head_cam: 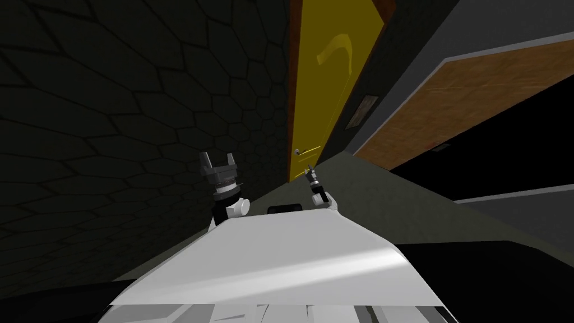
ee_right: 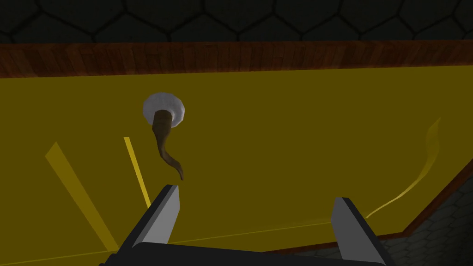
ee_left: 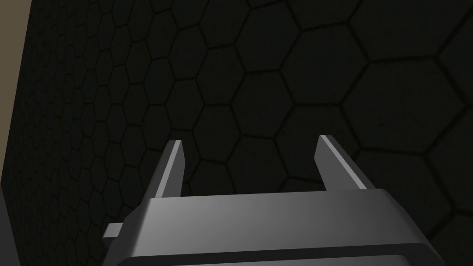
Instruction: Pull the door open
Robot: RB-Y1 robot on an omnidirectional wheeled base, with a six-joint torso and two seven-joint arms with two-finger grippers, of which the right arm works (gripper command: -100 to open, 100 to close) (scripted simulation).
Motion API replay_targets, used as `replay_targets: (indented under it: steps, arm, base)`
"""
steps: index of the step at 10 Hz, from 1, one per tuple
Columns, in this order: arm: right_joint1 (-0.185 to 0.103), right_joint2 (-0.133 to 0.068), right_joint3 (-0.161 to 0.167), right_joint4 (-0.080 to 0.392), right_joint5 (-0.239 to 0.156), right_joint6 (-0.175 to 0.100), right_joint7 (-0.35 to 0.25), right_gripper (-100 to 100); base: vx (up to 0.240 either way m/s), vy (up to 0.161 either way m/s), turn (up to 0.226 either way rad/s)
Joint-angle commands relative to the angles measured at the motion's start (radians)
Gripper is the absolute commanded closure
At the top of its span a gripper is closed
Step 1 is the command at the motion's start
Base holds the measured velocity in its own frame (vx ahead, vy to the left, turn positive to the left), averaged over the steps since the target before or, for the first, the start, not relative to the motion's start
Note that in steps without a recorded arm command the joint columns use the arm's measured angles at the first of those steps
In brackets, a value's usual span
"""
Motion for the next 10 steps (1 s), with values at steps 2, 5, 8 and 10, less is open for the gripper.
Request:
replay_targets:
  steps: [2, 5, 8, 10]
  arm:
    - [-0.028, -0.026, 0.014, 0.072, -0.009, -0.021, -0.008, -100]
    - [-0.058, -0.053, 0.03, 0.153, -0.019, -0.044, -0.016, -100]
    - [-0.087, -0.079, 0.045, 0.23, -0.028, -0.065, -0.022, -100]
    - [-0.104, -0.095, 0.054, 0.277, -0.034, -0.078, -0.027, -100]
  base:
    - [0.073, -0.071, 0.157]
    - [0.078, -0.087, 0.133]
    - [0.057, -0.079, 0.129]
    - [0.067, -0.086, 0.126]
